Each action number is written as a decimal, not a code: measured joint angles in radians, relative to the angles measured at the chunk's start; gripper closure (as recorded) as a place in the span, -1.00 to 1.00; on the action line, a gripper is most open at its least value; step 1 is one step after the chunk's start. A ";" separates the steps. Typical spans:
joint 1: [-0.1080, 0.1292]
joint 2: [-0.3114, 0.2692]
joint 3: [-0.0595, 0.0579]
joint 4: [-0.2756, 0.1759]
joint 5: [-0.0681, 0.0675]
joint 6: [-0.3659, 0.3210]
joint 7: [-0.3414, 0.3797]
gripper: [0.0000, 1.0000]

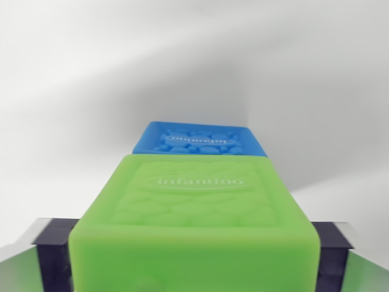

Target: Stack cube

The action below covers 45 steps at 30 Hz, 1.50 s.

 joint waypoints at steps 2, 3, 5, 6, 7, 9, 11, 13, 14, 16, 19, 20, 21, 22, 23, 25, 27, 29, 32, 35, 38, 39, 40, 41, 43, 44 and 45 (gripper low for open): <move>0.000 0.000 0.000 0.000 0.000 0.000 0.000 -1.00; 0.000 0.000 0.000 0.000 0.000 0.000 0.000 -1.00; 0.000 0.000 0.000 0.000 0.000 0.000 0.000 -1.00; 0.000 0.000 0.000 0.000 0.000 0.000 0.000 -1.00; 0.000 0.000 0.000 0.000 0.000 0.000 0.000 -1.00; 0.000 0.000 0.000 0.000 0.000 0.000 0.000 -1.00; 0.000 0.000 0.000 0.000 0.000 0.000 0.000 -1.00; 0.000 0.000 0.000 0.000 0.000 0.000 0.000 -1.00; 0.000 0.000 0.000 0.000 0.000 0.000 0.000 -1.00; 0.000 0.000 0.000 0.000 0.000 0.000 0.000 -1.00; 0.000 0.000 0.000 0.000 0.000 0.000 0.000 -1.00; 0.000 0.000 0.000 0.000 0.000 0.000 0.000 -1.00; 0.000 0.000 0.000 0.000 0.000 0.000 0.000 -1.00; 0.000 0.000 0.000 0.000 0.000 0.000 0.000 -1.00; 0.000 -0.001 0.000 0.000 0.000 -0.001 0.000 -1.00; 0.000 -0.004 0.000 0.000 0.000 -0.002 0.000 -1.00; 0.000 -0.008 0.000 -0.001 0.000 -0.005 0.000 -1.00; 0.000 -0.016 0.000 -0.001 0.000 -0.012 0.000 -1.00; 0.000 -0.028 0.000 -0.003 0.000 -0.021 0.000 -1.00; 0.000 -0.046 -0.001 -0.005 0.000 -0.036 0.000 -1.00; 0.000 -0.065 -0.001 -0.007 -0.001 -0.054 0.000 -1.00; 0.000 -0.071 -0.001 -0.007 -0.001 -0.059 0.000 -1.00; 0.000 -0.075 -0.001 -0.008 -0.001 -0.062 0.000 -1.00; 0.000 -0.082 -0.001 -0.008 -0.001 -0.068 0.000 -1.00; 0.000 -0.097 -0.002 -0.009 -0.002 -0.082 0.000 -1.00; 0.000 -0.104 -0.002 -0.010 -0.002 -0.090 0.000 -1.00; 0.000 -0.112 -0.002 -0.010 -0.002 -0.097 0.000 -1.00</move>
